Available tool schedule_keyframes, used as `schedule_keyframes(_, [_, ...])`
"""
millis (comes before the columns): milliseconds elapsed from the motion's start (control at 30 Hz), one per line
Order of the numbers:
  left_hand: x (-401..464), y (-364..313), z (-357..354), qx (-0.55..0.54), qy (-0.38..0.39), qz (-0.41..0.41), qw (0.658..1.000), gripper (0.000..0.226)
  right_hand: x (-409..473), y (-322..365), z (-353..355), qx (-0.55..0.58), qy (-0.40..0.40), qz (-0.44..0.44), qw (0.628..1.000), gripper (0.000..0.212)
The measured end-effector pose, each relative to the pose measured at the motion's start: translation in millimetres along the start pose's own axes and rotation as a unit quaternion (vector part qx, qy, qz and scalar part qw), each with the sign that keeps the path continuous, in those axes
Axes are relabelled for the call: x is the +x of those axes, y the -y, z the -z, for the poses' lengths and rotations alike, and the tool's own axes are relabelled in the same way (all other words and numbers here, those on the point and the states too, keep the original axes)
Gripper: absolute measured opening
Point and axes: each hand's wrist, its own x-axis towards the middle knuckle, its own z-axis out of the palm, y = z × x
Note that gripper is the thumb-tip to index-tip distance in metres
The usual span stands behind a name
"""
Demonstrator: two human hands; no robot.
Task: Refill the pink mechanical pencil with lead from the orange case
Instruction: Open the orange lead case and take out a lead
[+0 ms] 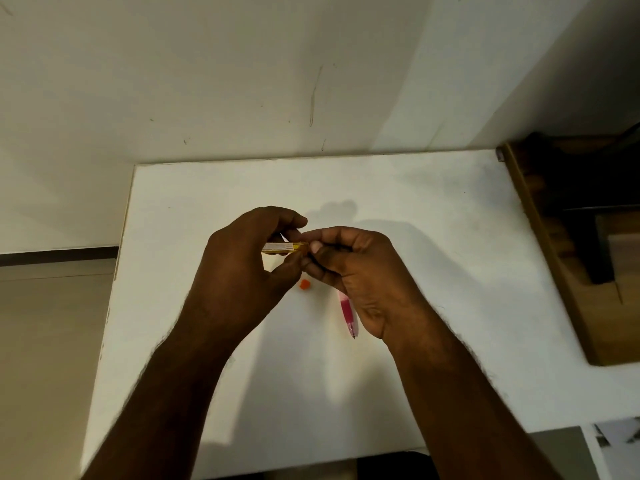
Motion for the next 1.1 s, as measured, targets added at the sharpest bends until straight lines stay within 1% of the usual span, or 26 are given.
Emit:
schedule_keyframes(67, [0,1,-1,-0.001,-0.004,0.016,1.0,0.04,1,0,0,-0.07,-0.028,0.038,0.996,0.017])
schedule_keyframes(167, [-1,3,-4,-0.006,-0.005,0.043,0.999,0.04,1,-1,0,-0.182,-0.073,0.101,0.976,0.014])
schedule_keyframes(267, [-1,5,-7,-0.004,0.001,0.055,0.998,0.044,1,-1,-2,-0.256,-0.102,0.134,0.952,0.014])
schedule_keyframes(367, [-2,7,-11,-0.026,0.007,0.064,0.998,0.047,0,-1,-3,-0.311,-0.115,0.165,0.929,0.014])
schedule_keyframes(467, [-2,9,-13,-0.038,0.013,0.065,0.997,0.048,-3,0,-5,-0.376,-0.128,0.21,0.893,0.015])
schedule_keyframes(533, [-3,11,-14,-0.04,0.015,0.066,0.997,0.049,-5,1,-5,-0.401,-0.142,0.23,0.875,0.016])
schedule_keyframes(633, [-3,15,-16,-0.029,0.018,0.079,0.996,0.049,-6,7,-1,-0.4,-0.176,0.247,0.865,0.017])
schedule_keyframes(733, [-3,19,-20,-0.008,0.027,0.103,0.994,0.05,-5,14,8,-0.379,-0.238,0.249,0.859,0.016])
schedule_keyframes(767, [-4,19,-22,0.002,0.032,0.11,0.993,0.052,-5,16,11,-0.362,-0.25,0.239,0.866,0.017])
schedule_keyframes(833, [-4,21,-26,0.018,0.04,0.124,0.991,0.056,-3,19,18,-0.31,-0.26,0.205,0.891,0.02])
schedule_keyframes(967, [-2,22,-32,0.043,0.054,0.148,0.987,0.061,-4,22,25,-0.186,-0.246,0.153,0.939,0.022])
schedule_keyframes(1033, [-1,22,-33,0.046,0.055,0.153,0.986,0.058,-5,24,26,-0.14,-0.241,0.141,0.95,0.022])
schedule_keyframes(1100, [-1,21,-32,0.048,0.047,0.148,0.987,0.051,-4,25,26,-0.112,-0.24,0.136,0.955,0.022])
